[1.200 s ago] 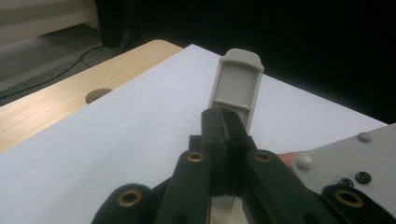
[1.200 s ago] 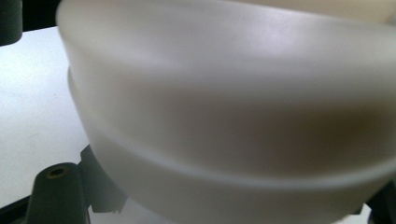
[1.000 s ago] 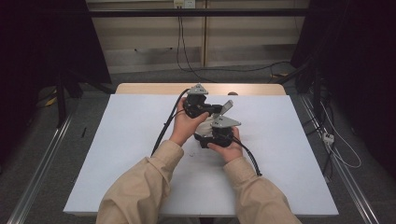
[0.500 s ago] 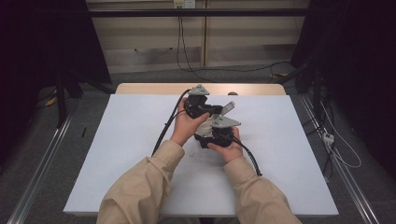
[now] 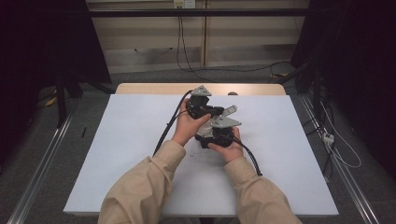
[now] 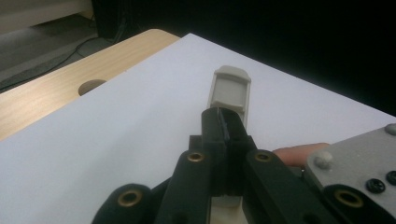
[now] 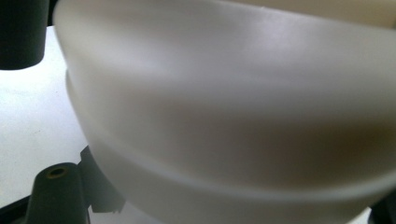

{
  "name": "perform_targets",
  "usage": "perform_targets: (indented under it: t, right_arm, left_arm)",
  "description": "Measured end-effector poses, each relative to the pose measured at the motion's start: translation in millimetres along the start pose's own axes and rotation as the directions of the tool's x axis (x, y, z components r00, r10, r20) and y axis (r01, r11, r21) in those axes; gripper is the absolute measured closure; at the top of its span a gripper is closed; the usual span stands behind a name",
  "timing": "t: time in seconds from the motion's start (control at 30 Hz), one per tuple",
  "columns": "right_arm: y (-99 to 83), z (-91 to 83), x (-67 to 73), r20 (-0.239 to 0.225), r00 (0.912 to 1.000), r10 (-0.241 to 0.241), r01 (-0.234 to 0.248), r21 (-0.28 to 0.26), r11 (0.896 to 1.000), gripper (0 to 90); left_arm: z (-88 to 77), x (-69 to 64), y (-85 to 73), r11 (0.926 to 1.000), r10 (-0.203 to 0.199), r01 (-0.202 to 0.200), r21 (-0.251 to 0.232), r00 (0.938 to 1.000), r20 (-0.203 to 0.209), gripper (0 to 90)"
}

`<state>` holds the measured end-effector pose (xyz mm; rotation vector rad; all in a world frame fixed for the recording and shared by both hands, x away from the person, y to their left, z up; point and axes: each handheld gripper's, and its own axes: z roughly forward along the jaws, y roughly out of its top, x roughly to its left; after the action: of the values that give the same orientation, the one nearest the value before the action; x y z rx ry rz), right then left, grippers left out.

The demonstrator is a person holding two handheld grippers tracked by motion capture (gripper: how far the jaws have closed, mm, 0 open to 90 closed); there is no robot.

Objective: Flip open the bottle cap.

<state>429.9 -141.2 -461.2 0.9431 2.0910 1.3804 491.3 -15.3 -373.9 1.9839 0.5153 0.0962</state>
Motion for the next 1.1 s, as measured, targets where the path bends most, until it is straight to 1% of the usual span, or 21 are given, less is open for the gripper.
perform_targets:
  t: [0.23, 0.3, 0.4, 0.47, 0.5, 0.57, 0.67, 0.7, 0.8, 0.83, 0.93, 0.97, 1.03, 1.1]
  right_arm:
    - [-0.2, -0.4, -0.8, -0.001, 1.0, 0.004, -0.004, -0.002, 1.0, 17.9]
    - [-0.3, -0.7, -1.3, -0.002, 0.9999, 0.01, -0.01, -0.002, 1.0, 17.9]
    - [-0.3, -0.8, -1.6, -0.002, 0.9998, 0.021, -0.021, -0.003, 1.0, 17.8]
    - [-0.2, -0.8, -1.2, -0.001, 0.9999, 0.016, -0.016, -0.001, 1.0, 17.8]
    - [-0.2, -0.6, -1.0, -0.001, 0.9999, 0.01, -0.01, -0.002, 1.0, 17.8]
    - [0.0, 0.0, 0.1, 0.002, 1.0, 0.008, -0.008, -0.003, 1.0, 17.7]
    - [0.0, 0.1, 0.1, 0.003, 1.0, 0.007, -0.007, -0.004, 1.0, 17.5]
    - [-0.2, -0.4, -0.5, 0.003, 0.9999, 0.015, -0.015, -0.004, 1.0, 17.1]
    - [-0.6, -1.2, -2.6, 0.012, 0.9991, 0.04, -0.04, -0.008, 0.999, 12.3]
    - [-0.6, -1.5, -3.0, 0.013, 0.9989, 0.045, -0.045, -0.005, 0.999, 11.2]
    - [-0.6, -2.6, -3.5, 0.013, 0.9985, 0.054, -0.054, 0.005, 0.999, 6.5]
    - [-0.7, -2.8, -3.3, 0.014, 0.9984, 0.055, -0.056, 0.008, 0.998, 6.1]
    - [-0.3, -4.0, -2.9, 0.015, 0.9983, 0.056, -0.056, 0.011, 0.998, 5.6]
    - [0.7, -5.9, -3.0, 0.012, 0.9979, 0.064, -0.064, 0.013, 0.998, 4.8]
  left_arm:
    - [1.1, -0.8, 0.3, 0.9999, -0.006, 0.006, 0.01, 1.0, 0.006, 90.0]
    - [1.1, -1.1, 0.7, 0.9998, 0.007, -0.007, 0.017, 1.0, -0.002, 90.0]
    - [0.9, -1.1, 0.2, 0.9999, 0.006, -0.006, 0.013, 1.0, -0.001, 90.0]
    - [-0.4, -0.3, -0.1, 1.0, 0.0, 0.0, 0.009, 1.0, 0.001, 90.0]
    - [-1.5, 0.2, 0.2, 0.9999, 0.009, -0.009, 0.014, 1.0, -0.002, 90.0]
    - [-3.8, 0.6, 0.6, 0.9998, 0.009, -0.009, 0.018, 0.9999, -0.006, 89.8]
    - [-6.8, 1.3, 1.2, 1.0, -0.004, 0.004, 0.008, 1.0, -0.008, 88.6]
    - [-7.6, 1.7, 1.4, 0.9999, -0.006, 0.006, 0.009, 0.9999, -0.008, 88.5]
    - [-10.0, 1.2, 1.7, 1.0, -0.004, 0.004, 0.007, 0.9999, -0.015, 86.4]
    - [-11.1, 0.8, 1.6, 0.9999, -0.013, 0.013, 0.001, 0.9998, -0.017, 85.3]
    - [-15.8, 1.2, 1.4, 0.9997, -0.02, 0.02, -0.011, 0.9996, -0.017, 80.9]
    - [-17.1, 1.1, 1.2, 0.9997, -0.02, 0.02, -0.014, 0.9996, -0.022, 79.3]
    - [-20.2, 0.4, 0.8, 0.9997, -0.022, 0.021, -0.014, 0.9993, -0.03, 72.8]
    - [-23.5, 0.2, -0.2, 0.9993, -0.031, 0.03, -0.023, 0.9989, -0.036, 68.8]
